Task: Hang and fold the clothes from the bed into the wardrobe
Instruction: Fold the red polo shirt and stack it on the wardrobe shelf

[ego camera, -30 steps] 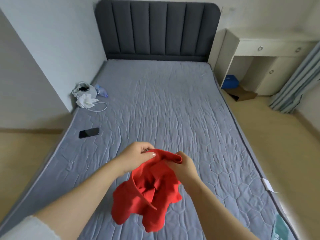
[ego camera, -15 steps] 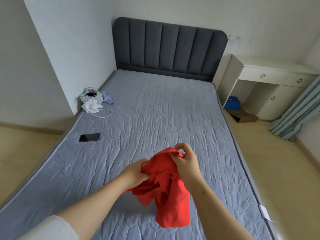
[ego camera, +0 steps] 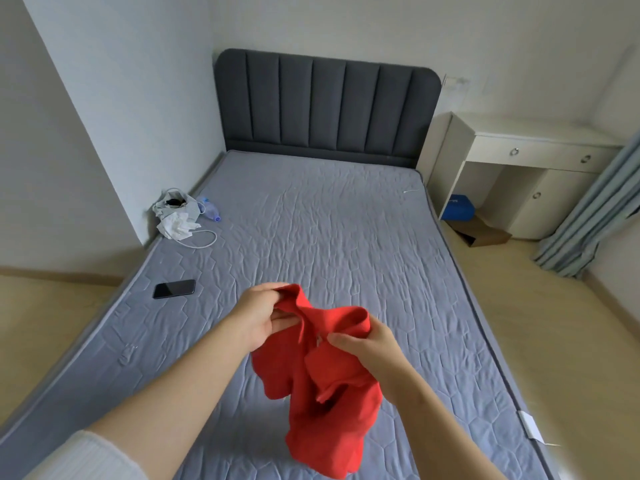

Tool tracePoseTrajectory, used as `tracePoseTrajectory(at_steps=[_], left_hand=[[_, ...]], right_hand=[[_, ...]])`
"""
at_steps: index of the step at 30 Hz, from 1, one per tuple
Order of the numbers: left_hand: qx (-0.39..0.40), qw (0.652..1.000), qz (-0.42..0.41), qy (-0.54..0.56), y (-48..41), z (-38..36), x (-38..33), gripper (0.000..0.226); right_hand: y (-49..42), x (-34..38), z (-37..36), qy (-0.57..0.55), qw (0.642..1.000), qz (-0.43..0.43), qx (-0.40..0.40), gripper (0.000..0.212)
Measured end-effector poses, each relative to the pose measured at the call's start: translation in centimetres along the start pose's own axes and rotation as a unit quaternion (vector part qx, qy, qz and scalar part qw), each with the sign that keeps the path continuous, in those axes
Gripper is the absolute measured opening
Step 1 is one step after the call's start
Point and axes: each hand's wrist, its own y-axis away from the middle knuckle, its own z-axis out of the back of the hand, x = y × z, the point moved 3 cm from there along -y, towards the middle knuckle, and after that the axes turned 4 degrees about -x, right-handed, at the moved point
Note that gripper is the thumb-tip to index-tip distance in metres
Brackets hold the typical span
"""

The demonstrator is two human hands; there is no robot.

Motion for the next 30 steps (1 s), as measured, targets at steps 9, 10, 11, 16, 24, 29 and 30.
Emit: tracePoseTrajectory(at_steps=[9, 10, 11, 16, 24, 29, 30], left_hand=[[0.153, 0.939, -0.146, -0.270, 4.1, -0.8, -2.6, 0.029], [0.123, 0.915, -0.196, -0.331, 4.1, -0.5, -2.8, 0.023], [0.081, 0.886, -0.240, -0.389, 4.1, -0.1, -3.0, 0.017], [-0.006, 0.827, -0.315, -0.466, 3.7, 0.8, -2.5, 0.005], [0.084, 0.951, -0.170, -0.243, 4.8, -0.7, 0.0, 0.011], [0.199, 0.967, -0.041, -0.153, 6.2, -1.2, 1.6, 0.025], [0.203, 0.957, -0.046, -0.203, 6.5, -1.2, 2.1, 0.022]], right_hand=[[-0.7, 0.5, -1.2, 0.237, 0.971, 0.017, -0.028, 0.015], [-0.8, 0.5, -1.1, 0.212, 0.976, 0.018, -0.045, 0.009], [-0.9, 0.5, -1.0, 0.186, 0.981, 0.023, -0.055, 0.006], [-0.1, 0.8, -0.7, 0.042, 0.996, 0.034, -0.067, 0.021], [0.7, 1.6, 0.0, -0.037, 0.992, 0.007, -0.124, 0.040], [0.8, 2.1, 0.8, -0.072, 0.979, 0.003, -0.192, 0.039], [1.0, 2.0, 0.6, -0.084, 0.980, -0.005, -0.182, 0.035]])
